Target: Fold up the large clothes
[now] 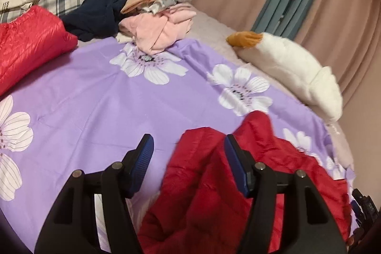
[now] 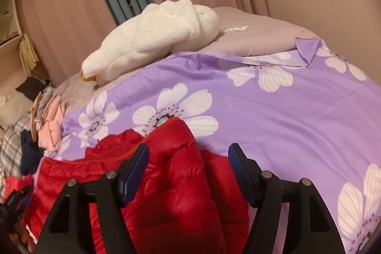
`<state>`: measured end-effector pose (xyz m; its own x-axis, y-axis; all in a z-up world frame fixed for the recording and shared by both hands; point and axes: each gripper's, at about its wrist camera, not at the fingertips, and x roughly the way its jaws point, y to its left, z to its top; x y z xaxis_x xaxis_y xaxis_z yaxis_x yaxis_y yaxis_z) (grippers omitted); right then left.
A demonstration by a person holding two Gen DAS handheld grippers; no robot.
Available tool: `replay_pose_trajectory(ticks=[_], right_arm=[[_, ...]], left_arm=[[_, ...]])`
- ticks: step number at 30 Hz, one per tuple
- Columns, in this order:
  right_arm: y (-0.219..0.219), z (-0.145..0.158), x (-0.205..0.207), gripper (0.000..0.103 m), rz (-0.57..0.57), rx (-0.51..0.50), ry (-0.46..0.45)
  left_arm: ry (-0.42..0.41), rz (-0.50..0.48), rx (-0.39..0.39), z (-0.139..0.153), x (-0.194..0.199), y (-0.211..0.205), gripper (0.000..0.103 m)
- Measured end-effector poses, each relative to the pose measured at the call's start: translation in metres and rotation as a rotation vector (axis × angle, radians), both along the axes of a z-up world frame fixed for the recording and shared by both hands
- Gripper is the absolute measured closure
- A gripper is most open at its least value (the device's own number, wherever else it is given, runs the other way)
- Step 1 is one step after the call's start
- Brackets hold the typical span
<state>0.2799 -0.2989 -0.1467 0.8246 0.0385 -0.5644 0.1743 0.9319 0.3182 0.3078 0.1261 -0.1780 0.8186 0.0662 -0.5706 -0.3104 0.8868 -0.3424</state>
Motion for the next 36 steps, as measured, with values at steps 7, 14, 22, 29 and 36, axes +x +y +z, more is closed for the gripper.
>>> replay_pose_trajectory(ticks=[7,14,22,29,36], right_arm=[[0.011,0.029,-0.034,0.034,0.020,-0.042,-0.067],[0.023,0.025,-0.057,0.098,0.016,-0.061,-0.044],[0.035,-0.003,0.001,0.098,0.038,-0.044,0.021],[0.026,-0.060,0.043,0.098,0.024,-0.027,0.061],[0.017,-0.085,0.067,0.103,0.045,0.061,0.053]], left_arm=[[-0.033,-0.104,0.108,0.021,-0.041,-0.036,0.077],[-0.016,-0.190,0.047,0.009,-0.052,-0.062,0.094],[0.057,-0.122,0.045,-0.020,0.022,-0.065,0.093],[0.079,-0.089,0.083,-0.074,0.056,-0.044,0.098],[0.054,-0.110,-0.058,-0.091,0.075,-0.025,0.099]])
